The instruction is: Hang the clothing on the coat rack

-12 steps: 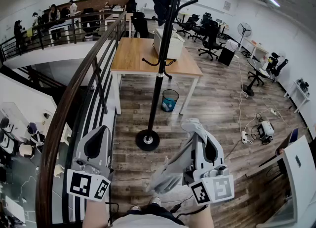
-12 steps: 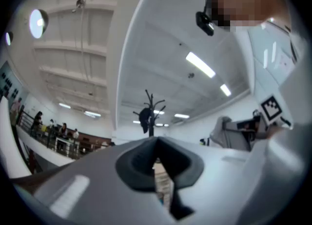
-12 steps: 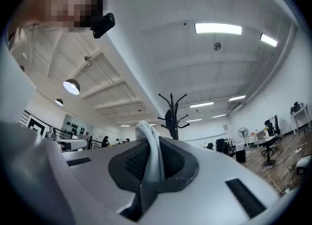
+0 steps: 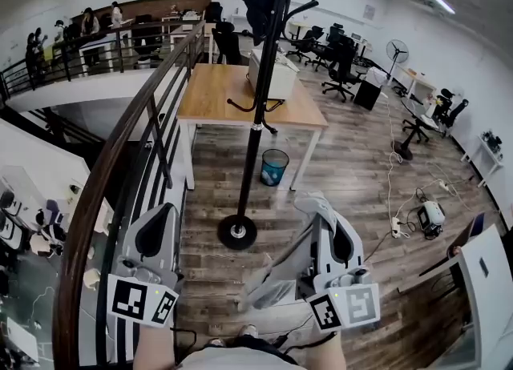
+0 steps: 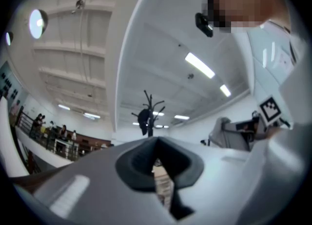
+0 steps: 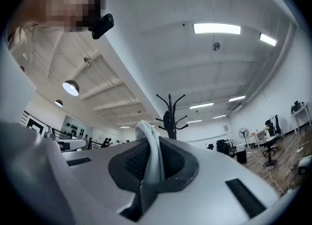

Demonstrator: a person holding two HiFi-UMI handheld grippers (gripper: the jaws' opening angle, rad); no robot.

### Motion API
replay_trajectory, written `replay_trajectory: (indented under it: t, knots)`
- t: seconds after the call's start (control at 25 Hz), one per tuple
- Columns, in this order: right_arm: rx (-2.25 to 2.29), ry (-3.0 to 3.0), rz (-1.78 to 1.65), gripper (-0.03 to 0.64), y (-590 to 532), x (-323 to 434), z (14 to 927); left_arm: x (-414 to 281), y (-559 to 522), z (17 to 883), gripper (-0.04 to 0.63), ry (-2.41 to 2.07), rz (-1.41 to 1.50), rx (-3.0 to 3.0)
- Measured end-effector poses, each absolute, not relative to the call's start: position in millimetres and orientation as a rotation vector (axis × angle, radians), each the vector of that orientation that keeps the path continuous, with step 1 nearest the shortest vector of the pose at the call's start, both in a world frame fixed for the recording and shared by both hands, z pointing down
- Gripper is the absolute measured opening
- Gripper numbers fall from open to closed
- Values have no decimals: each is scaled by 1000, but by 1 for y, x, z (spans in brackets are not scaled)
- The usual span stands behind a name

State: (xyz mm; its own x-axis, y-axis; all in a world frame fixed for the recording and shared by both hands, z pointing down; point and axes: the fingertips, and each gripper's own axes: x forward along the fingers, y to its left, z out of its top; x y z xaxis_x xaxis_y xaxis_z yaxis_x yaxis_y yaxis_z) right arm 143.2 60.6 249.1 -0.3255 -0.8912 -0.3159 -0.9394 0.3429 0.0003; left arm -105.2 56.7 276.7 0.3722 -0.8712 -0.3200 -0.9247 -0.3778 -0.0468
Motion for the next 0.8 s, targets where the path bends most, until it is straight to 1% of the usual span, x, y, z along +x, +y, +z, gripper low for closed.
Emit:
replay_trajectory:
  t: [0.4,0.8]
  knots:
    - [-1591,2329,222,6,27,165,243,-87,31,267,8,1620,361,-2373]
    - [-1506,2363,226,6,1,188,240,-53,12,259,6,1630,377,-2329]
